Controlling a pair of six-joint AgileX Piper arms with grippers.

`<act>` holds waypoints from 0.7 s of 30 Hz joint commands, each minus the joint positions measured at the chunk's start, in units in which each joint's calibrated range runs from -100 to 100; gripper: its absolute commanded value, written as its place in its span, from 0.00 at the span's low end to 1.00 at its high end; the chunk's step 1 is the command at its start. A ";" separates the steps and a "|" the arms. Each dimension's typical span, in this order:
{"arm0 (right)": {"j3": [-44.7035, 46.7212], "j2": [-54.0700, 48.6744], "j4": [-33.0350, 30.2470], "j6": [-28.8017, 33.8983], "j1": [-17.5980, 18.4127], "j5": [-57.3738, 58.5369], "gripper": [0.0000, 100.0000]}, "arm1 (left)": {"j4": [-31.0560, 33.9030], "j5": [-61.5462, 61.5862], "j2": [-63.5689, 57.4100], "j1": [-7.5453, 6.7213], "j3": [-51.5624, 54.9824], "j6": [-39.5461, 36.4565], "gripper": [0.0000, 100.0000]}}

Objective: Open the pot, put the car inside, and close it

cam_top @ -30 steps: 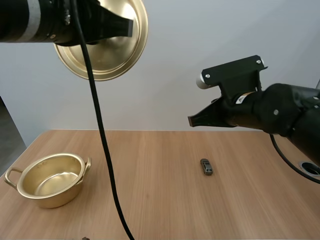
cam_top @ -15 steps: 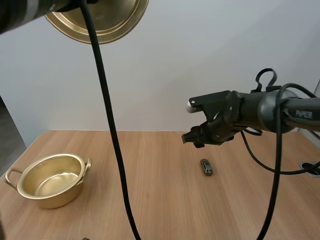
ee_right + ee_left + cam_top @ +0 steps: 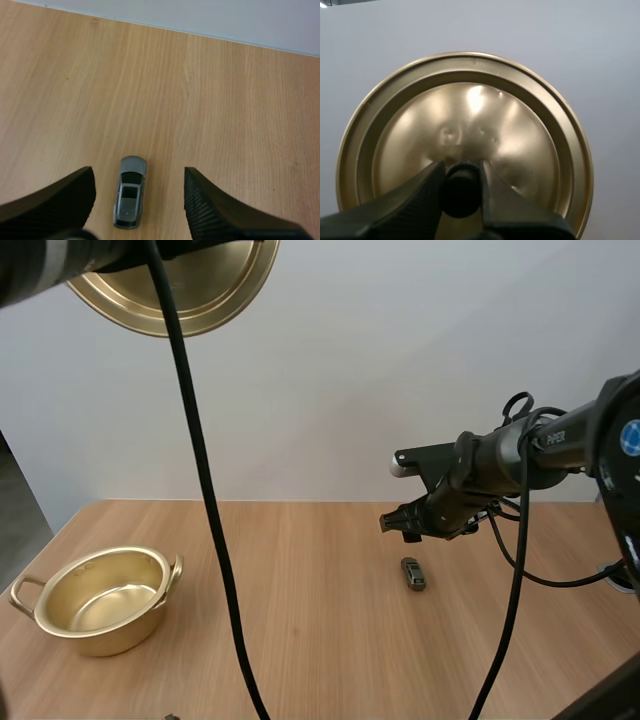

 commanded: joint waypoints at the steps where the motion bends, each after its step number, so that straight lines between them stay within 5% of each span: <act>1: -0.02 1.40 0.07 -0.49 -0.01 0.14 0.86 | 0.04 0.02 0.01 -0.03 -0.05 0.00 0.00; 21: -0.02 12.46 4.73 -13.54 -0.01 -5.32 0.81 | 0.04 -0.52 0.01 -0.03 -0.05 0.00 0.00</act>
